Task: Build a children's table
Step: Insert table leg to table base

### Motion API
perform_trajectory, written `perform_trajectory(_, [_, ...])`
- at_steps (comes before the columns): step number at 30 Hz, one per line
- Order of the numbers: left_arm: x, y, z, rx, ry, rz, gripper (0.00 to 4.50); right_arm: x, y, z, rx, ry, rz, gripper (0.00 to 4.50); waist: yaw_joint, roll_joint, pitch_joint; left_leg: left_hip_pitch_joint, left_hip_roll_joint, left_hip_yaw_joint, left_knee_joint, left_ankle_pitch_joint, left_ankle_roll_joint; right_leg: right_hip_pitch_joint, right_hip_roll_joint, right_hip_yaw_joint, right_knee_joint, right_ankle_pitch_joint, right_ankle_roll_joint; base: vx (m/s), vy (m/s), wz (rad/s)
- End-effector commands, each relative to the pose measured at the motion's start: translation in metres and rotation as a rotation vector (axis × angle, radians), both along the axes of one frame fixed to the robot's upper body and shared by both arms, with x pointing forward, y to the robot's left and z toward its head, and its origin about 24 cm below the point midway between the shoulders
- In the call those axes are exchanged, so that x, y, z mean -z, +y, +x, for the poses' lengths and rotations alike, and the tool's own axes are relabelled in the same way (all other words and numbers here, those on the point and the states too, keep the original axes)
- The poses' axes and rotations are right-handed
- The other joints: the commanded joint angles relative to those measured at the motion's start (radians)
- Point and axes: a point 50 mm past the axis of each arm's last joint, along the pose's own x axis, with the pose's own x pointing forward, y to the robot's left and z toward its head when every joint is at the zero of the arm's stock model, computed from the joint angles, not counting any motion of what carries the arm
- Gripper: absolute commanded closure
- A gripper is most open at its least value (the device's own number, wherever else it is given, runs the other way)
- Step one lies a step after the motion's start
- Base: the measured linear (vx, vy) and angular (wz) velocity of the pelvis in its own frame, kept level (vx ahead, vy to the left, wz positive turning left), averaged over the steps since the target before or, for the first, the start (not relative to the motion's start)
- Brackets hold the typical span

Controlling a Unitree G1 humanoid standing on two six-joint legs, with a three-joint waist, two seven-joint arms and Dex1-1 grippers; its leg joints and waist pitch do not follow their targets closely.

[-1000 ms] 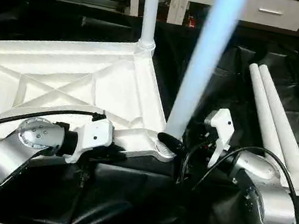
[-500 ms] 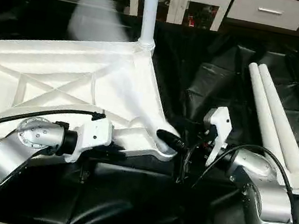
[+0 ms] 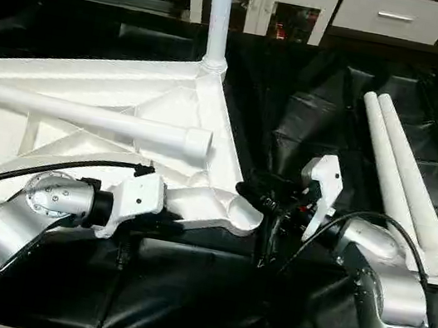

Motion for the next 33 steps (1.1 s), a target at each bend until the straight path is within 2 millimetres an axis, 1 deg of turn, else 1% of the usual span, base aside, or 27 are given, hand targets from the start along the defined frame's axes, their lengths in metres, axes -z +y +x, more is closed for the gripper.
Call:
perform_trajectory(1, [0.006,-0.006,-0.008,0.056,0.012,0.003,4.5,-0.013,0.002,0.004,0.012,-0.064,0.002,2.91,-0.004,-0.012,-0.062,0.014,0.033,-0.011,-0.047,-0.03,0.15,0.049,-0.048,0.038,-0.046,0.027,-0.286,0.0,0.0,0.0])
perform_trajectory(4, [0.003,-0.009,-0.011,0.079,0.004,-0.031,4.5,-0.022,0.005,0.01,0.017,-0.092,0.019,2.91,-0.005,-0.014,-0.062,0.015,0.033,-0.01,-0.046,-0.031,0.149,0.048,-0.048,0.039,-0.046,0.021,-0.285,0.0,0.0,0.0])
perform_trajectory(8, [-0.001,-0.013,-0.016,0.118,-0.012,-0.072,4.5,-0.023,0.006,0.011,0.014,-0.102,0.013,2.91,-0.001,-0.013,-0.065,0.014,0.033,-0.01,-0.044,-0.001,0.159,0.05,-0.047,0.039,-0.041,0.063,-0.288,0.0,0.0,0.0])
perform_trajectory(9, [-0.004,-0.014,-0.017,0.121,-0.018,-0.091,4.5,-0.023,0.006,0.011,0.019,-0.105,0.009,2.91,-0.001,-0.014,-0.067,0.012,0.032,-0.011,-0.043,0.006,0.162,0.053,-0.047,0.039,-0.039,0.071,-0.287,0.0,0.0,0.0])
perform_trajectory(11, [-0.008,-0.015,-0.019,0.131,-0.017,-0.117,4.5,-0.022,0.005,0.011,0.026,-0.107,0.01,2.91,-0.001,-0.013,-0.068,0.013,0.033,-0.01,-0.042,0.015,0.167,0.052,-0.047,0.039,-0.037,0.083,-0.289,0.0,0.0,0.0])
perform_trajectory(12, [-0.011,-0.015,-0.02,0.142,-0.005,-0.14,4.5,-0.022,0.005,0.011,0.03,-0.107,0.011,2.91,0.0,-0.01,-0.069,0.014,0.033,-0.011,-0.041,0.015,0.168,0.051,-0.047,0.039,-0.037,0.084,-0.291,0.0,0.0,0.0])
perform_trajectory(13, [-0.017,-0.015,-0.021,0.152,0.007,-0.179,4.22,-0.021,0.005,0.011,0.038,-0.11,0.014,2.98,0.0,-0.011,-0.071,0.013,0.032,-0.009,-0.039,0.021,0.168,0.052,-0.047,0.04,-0.035,0.095,-0.295,0.0,0.0,0.0])
perform_trajectory(14, [-0.018,-0.014,-0.021,0.153,0.007,-0.18,4.22,-0.021,0.005,0.011,0.039,-0.11,0.015,2.98,0.0,-0.012,-0.072,0.011,0.03,-0.009,-0.038,0.027,0.168,0.052,-0.046,0.04,-0.033,0.104,-0.298,0.0,0.0,0.0])
perform_trajectory(15, [-0.02,-0.013,-0.022,0.157,0.008,-0.186,3.91,-0.021,0.005,0.011,0.042,-0.11,0.017,3.0,0.002,-0.008,-0.078,0.011,0.03,-0.01,-0.034,0.046,0.173,0.051,-0.045,0.04,-0.027,0.137,-0.305,0.0,0.0,0.0])
perform_trajectory(16, [-0.023,-0.011,-0.021,0.158,0.014,-0.196,3.91,-0.021,0.005,0.012,0.043,-0.111,0.019,3.0,0.004,-0.006,-0.081,0.011,0.032,-0.011,-0.032,0.062,0.179,0.051,-0.044,0.039,-0.024,0.163,-0.311,0.0,0.0,0.0])
perform_trajectory(17, [-0.027,-0.009,-0.021,0.159,0.017,-0.21,3.91,-0.022,0.006,0.012,0.042,-0.111,0.024,3.0,0.003,-0.007,-0.076,0.008,0.032,-0.01,-0.032,0.067,0.187,0.047,-0.042,0.037,-0.024,0.178,-0.319,0.0,0.0,0.0])
perform_trajectory(18, [-0.028,-0.009,-0.021,0.16,0.018,-0.216,3.87,-0.022,0.006,0.013,0.042,-0.111,0.025,3.0,0.003,-0.008,-0.074,0.007,0.032,-0.01,-0.033,0.056,0.187,0.048,-0.044,0.037,-0.025,0.166,-0.322,0.0,0.0,0.0])
perform_trajectory(19, [-0.029,-0.008,-0.021,0.161,0.019,-0.221,3.84,-0.022,0.007,0.013,0.042,-0.111,0.026,3.0,0.001,-0.01,-0.07,0.007,0.033,-0.009,-0.035,0.012,0.179,0.048,-0.045,0.037,-0.031,0.112,-0.317,0.0,0.0,0.0])
perform_trajectory(20, [-0.034,-0.006,-0.02,0.164,0.028,-0.234,3.7,-0.025,0.011,0.018,0.029,-0.111,0.028,3.0,0.001,-0.008,-0.071,0.007,0.032,-0.009,-0.034,0.001,0.172,0.049,-0.046,0.037,-0.031,0.094,-0.315,0.0,0.0,0.0])
perform_trajectory(21, [-0.038,-0.004,-0.02,0.165,0.03,-0.244,3.47,-0.028,0.015,0.024,0.015,-0.113,0.026,3.0,-0.002,-0.009,-0.069,0.008,0.031,-0.008,-0.036,-0.023,0.159,0.047,-0.046,0.037,-0.034,0.053,-0.311,0.0,0.0,0.0])
perform_trajectory(22, [-0.039,-0.004,-0.02,0.165,0.031,-0.247,3.45,-0.029,0.017,0.025,0.011,-0.113,0.025,3.0,-0.005,-0.01,-0.067,0.005,0.029,-0.009,-0.037,-0.038,0.149,0.048,-0.046,0.036,-0.034,0.027,-0.311,0.0,0.0,0.0])
perform_trajectory(23, [-0.043,-0.002,-0.02,0.165,0.033,-0.26,3.45,-0.033,0.021,0.031,-0.003,-0.115,0.021,3.0,-0.007,-0.009,-0.063,0.006,0.03,-0.009,-0.039,-0.075,0.127,0.047,-0.047,0.037,-0.042,-0.038,-0.297,0.0,0.0,0.0])
perform_trajectory(24, [-0.044,-0.002,-0.02,0.165,0.035,-0.265,3.45,-0.034,0.023,0.033,-0.007,-0.115,0.018,3.0,-0.008,-0.009,-0.063,0.01,0.031,-0.008,-0.04,-0.092,0.116,0.045,-0.048,0.038,-0.044,-0.065,-0.293,0.0,0.0,0.0])
perform_trajectory(25, [-0.052,0.002,-0.018,0.144,0.028,-0.294,3.19,-0.042,0.033,0.047,-0.055,-0.107,-0.028,3.0,-0.013,-0.012,-0.062,0.01,0.029,-0.009,-0.042,-0.104,0.091,0.044,-0.047,0.038,-0.044,-0.1,-0.288,0.0,0.0,0.0])
perform_trajectory(26, [-0.053,0.003,-0.017,0.135,0.021,-0.298,3.19,-0.043,0.034,0.05,-0.068,-0.1,-0.043,3.0,-0.016,-0.011,-0.063,0.008,0.027,-0.009,-0.041,-0.107,0.084,0.045,-0.046,0.036,-0.042,-0.108,-0.291,0.0,0.0,0.0])
perform_trajectory(27, [-0.056,0.007,-0.015,0.113,0.009,-0.3,3.05,-0.046,0.038,0.057,-0.089,-0.09,-0.075,3.0,-0.017,-0.014,-0.064,0.013,0.029,-0.007,-0.039,-0.11,0.081,0.041,-0.045,0.038,-0.045,-0.103,-0.289,0.0,0.0,0.0])
perform_trajectory(28, [-0.057,0.01,-0.014,0.094,-0.004,-0.295,3.01,-0.048,0.04,0.062,-0.098,-0.083,-0.093,2.71,-0.018,-0.013,-0.062,0.01,0.028,-0.008,-0.04,-0.105,0.08,0.042,-0.044,0.038,-0.042,-0.1,-0.289,0.0,0.0,0.0])
perform_trajectory(29, [-0.058,0.014,-0.011,0.064,-0.024,-0.279,2.94,-0.05,0.042,0.069,-0.102,-0.076,-0.117,2.64,-0.015,-0.013,-0.065,0.013,0.029,-0.006,-0.037,-0.089,0.083,0.042,-0.044,0.04,-0.04,-0.076,-0.287,0.0,0.0,0.0])
perform_trajectory(30, [-0.057,0.02,-0.009,0.034,-0.034,-0.254,2.94,-0.052,0.046,0.076,-0.113,-0.069,-0.145,2.64,-0.02,-0.026,-0.065,0.008,0.028,-0.005,-0.035,-0.065,0.095,0.043,-0.042,0.039,-0.035,-0.041,-0.293,0.0,0.0,0.0])
perform_trajectory(31, [-0.057,0.025,-0.007,0.009,-0.039,-0.231,2.77,-0.054,0.048,0.081,-0.126,-0.055,-0.166,2.58,-0.017,-0.019,-0.068,0.008,0.028,-0.007,-0.034,-0.046,0.102,0.043,-0.043,0.037,-0.03,-0.017,-0.3,0.0,0.0,0.0])
perform_trajectory(32, [-0.055,0.029,-0.005,-0.017,-0.052,-0.204,2.65,-0.054,0.051,0.085,-0.144,-0.04,-0.191,2.45,-0.018,-0.026,-0.066,0.008,0.028,-0.005,-0.032,-0.036,0.106,0.041,-0.041,0.037,-0.029,-0.003,-0.301,0.0,0.0,0.0])
perform_trajectory(33, [-0.054,0.034,-0.004,-0.04,-0.061,-0.18,2.58,-0.055,0.054,0.09,-0.161,-0.029,-0.212,2.3,-0.016,-0.023,-0.066,0.009,0.029,-0.005,-0.031,-0.019,0.114,0.041,-0.042,0.037,-0.025,0.025,-0.308,0.0,0.0,0.0])
